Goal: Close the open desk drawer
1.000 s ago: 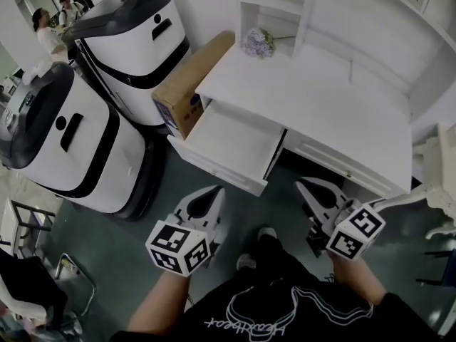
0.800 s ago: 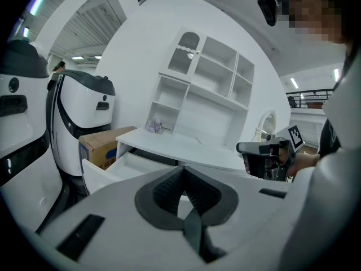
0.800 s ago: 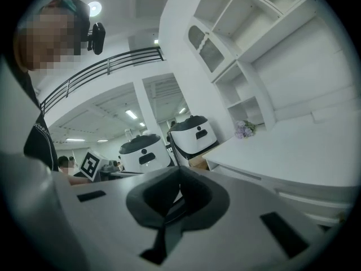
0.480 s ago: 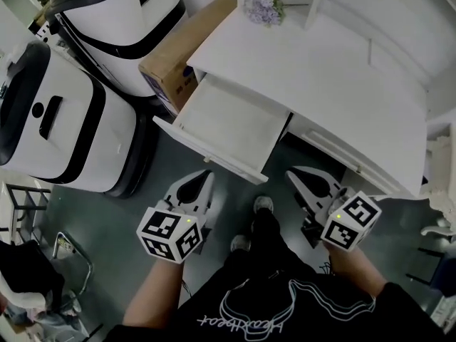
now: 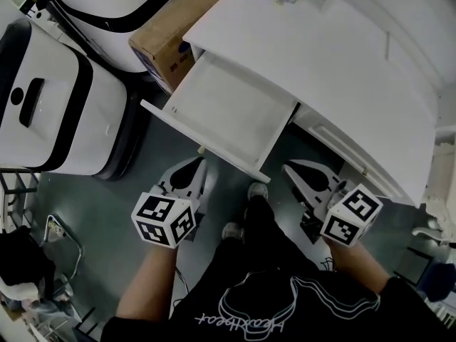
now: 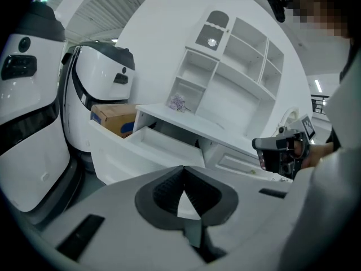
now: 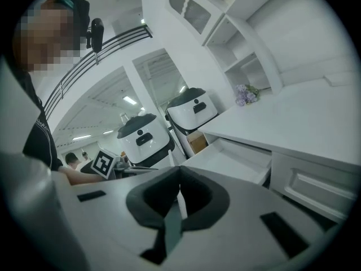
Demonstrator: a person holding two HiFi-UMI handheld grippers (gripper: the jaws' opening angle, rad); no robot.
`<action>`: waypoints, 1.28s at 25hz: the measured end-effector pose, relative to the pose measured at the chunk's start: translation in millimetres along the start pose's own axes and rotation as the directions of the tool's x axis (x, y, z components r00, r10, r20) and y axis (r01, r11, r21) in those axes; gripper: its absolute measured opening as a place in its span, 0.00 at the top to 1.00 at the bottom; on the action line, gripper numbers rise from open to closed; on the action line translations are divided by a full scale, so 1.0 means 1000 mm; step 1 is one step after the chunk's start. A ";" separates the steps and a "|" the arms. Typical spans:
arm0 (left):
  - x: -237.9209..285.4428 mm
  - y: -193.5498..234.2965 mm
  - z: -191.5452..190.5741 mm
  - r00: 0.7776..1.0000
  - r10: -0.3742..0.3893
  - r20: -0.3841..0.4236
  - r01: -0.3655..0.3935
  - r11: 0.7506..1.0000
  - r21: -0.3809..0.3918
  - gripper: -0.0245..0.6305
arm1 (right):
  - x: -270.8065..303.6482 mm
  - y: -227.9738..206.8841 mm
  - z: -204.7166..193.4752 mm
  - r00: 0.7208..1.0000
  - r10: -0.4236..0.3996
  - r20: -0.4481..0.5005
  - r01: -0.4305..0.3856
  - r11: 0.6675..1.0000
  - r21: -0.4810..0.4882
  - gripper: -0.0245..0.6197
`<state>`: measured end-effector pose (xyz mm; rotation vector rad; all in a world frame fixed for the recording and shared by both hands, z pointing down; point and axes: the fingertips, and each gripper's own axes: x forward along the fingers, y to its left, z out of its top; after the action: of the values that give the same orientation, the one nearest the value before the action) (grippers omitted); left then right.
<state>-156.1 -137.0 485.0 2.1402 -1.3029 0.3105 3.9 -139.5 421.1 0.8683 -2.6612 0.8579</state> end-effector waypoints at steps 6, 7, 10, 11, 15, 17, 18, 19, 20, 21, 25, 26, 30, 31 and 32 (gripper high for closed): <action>0.019 0.020 -0.014 0.999 0.027 -0.028 -0.027 1.000 -0.014 0.96 | 0.013 -0.011 -0.003 0.999 0.015 -0.032 -0.015 1.000 0.005 0.95; 0.022 0.024 -0.016 0.999 0.031 -0.031 -0.032 0.999 -0.017 0.96 | 0.015 -0.013 -0.005 0.999 0.019 -0.036 -0.019 1.000 0.008 0.95; 0.029 0.028 -0.022 0.998 0.038 -0.044 -0.039 0.999 -0.018 0.96 | 0.018 -0.017 -0.010 0.998 0.027 -0.053 -0.026 1.000 0.016 0.95; 0.031 0.029 -0.022 0.998 0.038 -0.048 -0.038 0.999 -0.017 0.96 | 0.019 -0.018 -0.010 0.998 0.027 -0.059 -0.026 0.999 0.019 0.95; 0.038 0.031 -0.025 0.998 0.036 -0.060 -0.037 0.999 -0.017 0.96 | 0.020 -0.023 -0.014 0.997 0.025 -0.072 -0.023 0.999 0.031 0.95; 0.039 0.031 -0.026 0.997 0.034 -0.064 -0.035 0.999 -0.013 0.96 | 0.020 -0.024 -0.015 0.997 0.024 -0.079 -0.022 0.999 0.034 0.95; 0.040 0.031 -0.027 0.997 0.034 -0.066 -0.035 0.999 -0.010 0.96 | 0.020 -0.025 -0.016 0.996 0.023 -0.082 -0.021 0.999 0.035 0.95; 0.041 0.031 -0.028 0.997 0.034 -0.068 -0.035 0.999 -0.009 0.96 | 0.020 -0.026 -0.016 0.996 0.023 -0.084 -0.020 0.999 0.035 0.95; 0.042 0.032 -0.029 0.997 0.035 -0.070 -0.036 0.999 -0.010 0.96 | 0.020 -0.027 -0.017 0.996 0.022 -0.086 -0.019 0.999 0.037 0.95; 0.043 0.033 -0.030 0.997 0.036 -0.072 -0.037 0.999 -0.013 0.96 | 0.020 -0.028 -0.017 0.996 0.022 -0.087 -0.018 0.999 0.039 0.95; 0.048 0.035 -0.031 0.997 0.036 -0.075 -0.038 0.999 -0.020 0.96 | 0.021 -0.033 -0.019 0.996 0.024 -0.090 -0.019 0.999 0.050 0.95; 0.049 0.036 -0.030 0.997 0.035 -0.075 -0.037 0.999 -0.021 0.96 | 0.022 -0.034 -0.019 0.996 0.024 -0.090 -0.019 0.998 0.053 0.95; 0.051 0.034 -0.028 0.997 0.027 -0.078 -0.029 0.999 -0.023 0.96 | 0.021 -0.034 -0.019 0.996 0.022 -0.091 -0.016 0.998 0.058 0.95; 0.051 0.034 -0.027 0.996 0.026 -0.080 -0.027 0.999 -0.020 0.96 | 0.020 -0.035 -0.019 0.996 0.021 -0.091 -0.016 0.998 0.059 0.95; 0.052 0.034 -0.027 0.996 0.024 -0.081 -0.026 1.000 -0.018 0.96 | 0.020 -0.035 -0.019 0.996 0.021 -0.090 -0.016 0.998 0.061 0.95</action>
<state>-157.0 -169.3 544.5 2.0755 -1.2826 0.3893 8.9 -161.1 460.4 0.7998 -2.5819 0.9624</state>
